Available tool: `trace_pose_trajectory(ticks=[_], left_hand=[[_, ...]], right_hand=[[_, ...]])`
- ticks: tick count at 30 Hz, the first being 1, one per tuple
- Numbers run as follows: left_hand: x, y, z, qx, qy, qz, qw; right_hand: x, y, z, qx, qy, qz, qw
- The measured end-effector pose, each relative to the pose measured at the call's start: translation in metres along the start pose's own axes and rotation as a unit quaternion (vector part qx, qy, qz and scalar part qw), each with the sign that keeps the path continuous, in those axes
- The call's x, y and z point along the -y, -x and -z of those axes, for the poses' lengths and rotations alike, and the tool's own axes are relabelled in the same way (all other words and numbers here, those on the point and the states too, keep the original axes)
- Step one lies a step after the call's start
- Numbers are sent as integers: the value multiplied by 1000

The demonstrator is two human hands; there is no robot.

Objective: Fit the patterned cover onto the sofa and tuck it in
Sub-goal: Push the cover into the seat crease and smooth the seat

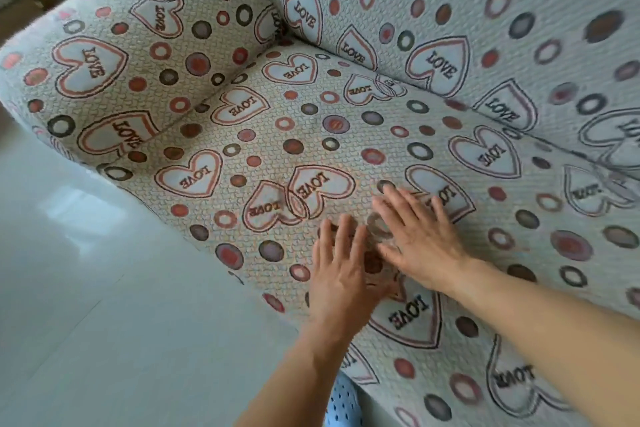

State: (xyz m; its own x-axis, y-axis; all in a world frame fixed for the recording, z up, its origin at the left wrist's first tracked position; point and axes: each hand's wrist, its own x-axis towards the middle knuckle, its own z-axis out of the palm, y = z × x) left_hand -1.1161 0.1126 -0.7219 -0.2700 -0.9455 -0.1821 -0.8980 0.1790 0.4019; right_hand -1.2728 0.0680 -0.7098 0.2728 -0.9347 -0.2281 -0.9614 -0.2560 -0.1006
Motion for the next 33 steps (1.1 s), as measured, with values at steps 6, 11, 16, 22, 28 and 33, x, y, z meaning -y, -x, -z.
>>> trace_pose_trajectory(ticks=[6, 11, 16, 22, 28, 33], left_hand=[[-24, -1, -20, 118, -102, 59, 986], [-28, -5, -24, 117, -133, 75, 981], [-52, 18, -23, 70, -113, 95, 987], [-151, 79, -83, 77, 1, -58, 995], [-239, 122, -136, 101, 49, -117, 987], [-312, 148, -163, 67, 40, -166, 983]], right_hand=[[-32, 59, -26, 170, -68, -96, 978], [-43, 48, -10, 200, -107, -70, 971], [-72, 130, -23, 191, -49, -42, 980], [-122, 245, -57, 50, -2, -115, 992], [-159, 303, -55, -5, 1, -127, 992], [-190, 360, -46, -51, -27, -212, 975]])
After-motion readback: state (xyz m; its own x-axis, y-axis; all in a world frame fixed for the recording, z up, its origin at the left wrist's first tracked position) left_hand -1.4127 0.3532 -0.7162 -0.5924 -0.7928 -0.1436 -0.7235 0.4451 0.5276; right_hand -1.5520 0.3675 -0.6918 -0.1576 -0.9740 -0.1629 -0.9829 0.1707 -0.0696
